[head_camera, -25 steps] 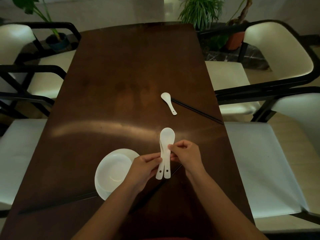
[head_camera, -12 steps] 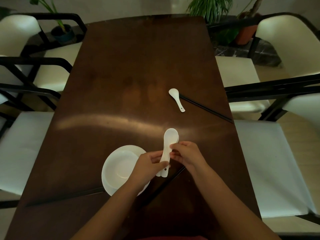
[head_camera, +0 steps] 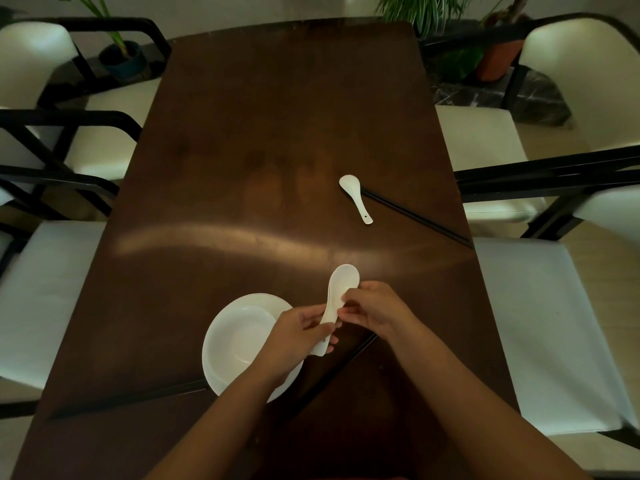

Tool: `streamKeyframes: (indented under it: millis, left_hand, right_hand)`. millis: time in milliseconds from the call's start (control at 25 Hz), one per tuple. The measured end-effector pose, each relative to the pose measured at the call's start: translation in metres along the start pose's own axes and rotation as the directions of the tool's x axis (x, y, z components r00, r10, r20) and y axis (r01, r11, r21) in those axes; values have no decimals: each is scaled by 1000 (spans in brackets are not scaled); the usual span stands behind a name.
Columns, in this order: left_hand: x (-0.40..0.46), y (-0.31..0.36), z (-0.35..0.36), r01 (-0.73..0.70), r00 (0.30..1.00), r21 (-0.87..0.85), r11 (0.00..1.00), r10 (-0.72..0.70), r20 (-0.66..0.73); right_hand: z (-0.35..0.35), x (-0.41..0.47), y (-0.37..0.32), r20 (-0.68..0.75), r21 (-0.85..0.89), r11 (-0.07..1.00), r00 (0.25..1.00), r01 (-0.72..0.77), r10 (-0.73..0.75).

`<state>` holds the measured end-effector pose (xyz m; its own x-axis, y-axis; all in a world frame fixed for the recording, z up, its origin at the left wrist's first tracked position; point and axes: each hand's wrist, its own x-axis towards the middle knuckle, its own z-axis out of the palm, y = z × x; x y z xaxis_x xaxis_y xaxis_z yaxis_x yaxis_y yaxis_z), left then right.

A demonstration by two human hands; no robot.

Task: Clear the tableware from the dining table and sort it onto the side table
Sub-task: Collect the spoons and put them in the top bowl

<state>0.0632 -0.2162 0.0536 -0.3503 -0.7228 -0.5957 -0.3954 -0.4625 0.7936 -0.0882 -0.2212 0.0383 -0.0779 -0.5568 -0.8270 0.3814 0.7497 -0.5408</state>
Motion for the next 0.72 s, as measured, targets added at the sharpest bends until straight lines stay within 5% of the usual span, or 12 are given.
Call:
streamKeyframes:
  millis: [160, 280, 360, 440, 560, 720]
  left_hand:
    - [4, 0, -7, 77, 996, -204, 976, -85, -28]
    - [6, 3, -18, 109, 989, -355, 929, -139, -59]
    - [8, 4, -26, 97, 985, -437, 894, -151, -90]
    - [11, 6, -35, 75, 979, -496, 865, -159, -129]
    - [15, 3, -45, 53, 973, -541, 839, -166, -162]
    - [17, -1, -49, 49, 971, -578, 814, -174, -164]
  right_hand:
    - [-5, 12, -14, 49, -190, 980, 998, 57, -48]
    - [-21, 46, -44, -185, -371, 898, 929, 237, -321]
    - [-28, 73, -68, -277, -607, 738, 792, 295, -544]
    - [-26, 98, -85, -225, -792, 555, 724, 253, -652]
    - [-20, 128, -93, -159, -938, 331, 720, 104, -676]
    - [-10, 140, -98, -108, -985, 174, 707, 21, -699]
